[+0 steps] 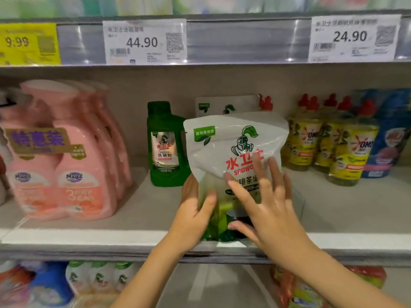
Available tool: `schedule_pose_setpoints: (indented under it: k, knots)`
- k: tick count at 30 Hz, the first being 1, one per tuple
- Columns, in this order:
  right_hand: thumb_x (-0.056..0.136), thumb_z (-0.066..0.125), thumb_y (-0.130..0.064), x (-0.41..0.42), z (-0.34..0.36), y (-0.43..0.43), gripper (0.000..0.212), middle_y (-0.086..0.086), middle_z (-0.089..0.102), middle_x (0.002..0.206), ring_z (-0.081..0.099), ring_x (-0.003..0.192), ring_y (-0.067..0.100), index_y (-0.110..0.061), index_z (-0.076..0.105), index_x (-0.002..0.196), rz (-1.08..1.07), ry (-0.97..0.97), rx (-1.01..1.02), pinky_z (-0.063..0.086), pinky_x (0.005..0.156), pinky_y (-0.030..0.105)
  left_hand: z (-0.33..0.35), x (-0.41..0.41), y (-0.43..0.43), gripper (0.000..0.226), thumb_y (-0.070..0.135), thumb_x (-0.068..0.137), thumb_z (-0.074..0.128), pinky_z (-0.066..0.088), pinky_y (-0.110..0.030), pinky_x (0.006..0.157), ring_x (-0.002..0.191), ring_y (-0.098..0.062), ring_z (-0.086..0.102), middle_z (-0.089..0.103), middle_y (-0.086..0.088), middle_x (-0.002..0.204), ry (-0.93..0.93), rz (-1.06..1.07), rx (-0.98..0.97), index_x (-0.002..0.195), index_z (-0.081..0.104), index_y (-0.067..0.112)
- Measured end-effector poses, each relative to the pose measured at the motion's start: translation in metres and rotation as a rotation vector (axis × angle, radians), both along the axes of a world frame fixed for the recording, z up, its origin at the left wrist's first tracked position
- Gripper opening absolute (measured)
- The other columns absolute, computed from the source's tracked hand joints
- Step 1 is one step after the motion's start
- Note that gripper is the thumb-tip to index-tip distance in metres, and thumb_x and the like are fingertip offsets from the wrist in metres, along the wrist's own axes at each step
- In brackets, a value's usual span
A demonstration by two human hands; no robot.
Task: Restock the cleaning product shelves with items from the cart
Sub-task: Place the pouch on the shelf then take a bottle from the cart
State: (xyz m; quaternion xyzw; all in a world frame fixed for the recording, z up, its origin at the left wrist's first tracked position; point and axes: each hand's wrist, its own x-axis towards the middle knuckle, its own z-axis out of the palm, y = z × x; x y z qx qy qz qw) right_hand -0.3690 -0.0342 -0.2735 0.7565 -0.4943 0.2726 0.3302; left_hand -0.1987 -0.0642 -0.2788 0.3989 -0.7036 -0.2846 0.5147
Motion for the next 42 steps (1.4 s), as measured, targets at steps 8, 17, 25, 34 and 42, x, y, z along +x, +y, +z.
schedule_pose_setpoints:
  k: [8,17,25,34,42]
  knots:
    - [0.040,0.089,-0.055,0.002,0.000,-0.034,0.123,0.018,0.033,0.137,0.031,0.128,0.044,-0.024,0.031,0.144,-0.021,-0.011,0.043,0.036,0.096,0.072,0.001,0.001,0.000,0.062,0.047,0.082,0.059,0.035,-0.013,0.105,0.127,0.015,0.034,0.035,0.031,0.137,-0.045,0.040,-0.050,0.130,0.021,0.057]
    - [0.033,0.093,-0.050,0.029,-0.003,-0.086,0.118,0.018,0.043,0.127,0.042,0.111,0.042,-0.022,0.040,0.134,-0.216,-0.131,0.117,0.052,0.073,0.056,-0.003,0.002,-0.002,0.040,0.041,0.096,0.047,0.011,-0.004,0.110,0.140,0.016,0.004,0.005,0.022,0.155,-0.115,0.023,-0.066,0.131,0.028,0.047]
    - [0.046,0.089,-0.051,0.045,0.005,-0.128,0.114,0.021,0.050,0.130,0.051,0.108,0.044,-0.027,0.028,0.139,-0.425,-0.113,0.226,0.051,0.069,0.058,-0.006,0.003,-0.004,0.029,0.037,0.095,0.053,0.009,0.006,0.100,0.128,0.030,0.002,0.004,0.042,0.137,-0.112,-0.009,-0.047,0.114,0.038,0.052]
    - [0.050,0.090,-0.041,0.046,-0.003,-0.153,0.107,0.030,0.051,0.129,0.055,0.106,0.055,-0.023,0.033,0.139,-0.412,-0.153,0.235,0.046,0.066,0.072,-0.006,0.005,-0.002,0.038,0.030,0.096,0.056,0.005,0.004,0.103,0.139,0.017,0.001,0.005,0.031,0.148,-0.117,-0.021,-0.048,0.118,0.032,0.051]
    - [0.067,0.083,-0.042,0.043,0.003,-0.138,0.106,0.028,0.032,0.145,0.038,0.122,0.050,-0.031,0.011,0.144,-0.261,-0.283,0.277,0.040,0.093,0.060,-0.007,0.005,-0.005,0.042,0.031,0.093,0.061,0.014,-0.005,0.108,0.139,0.017,0.006,0.011,0.035,0.145,-0.075,-0.013,-0.054,0.122,0.038,0.049]
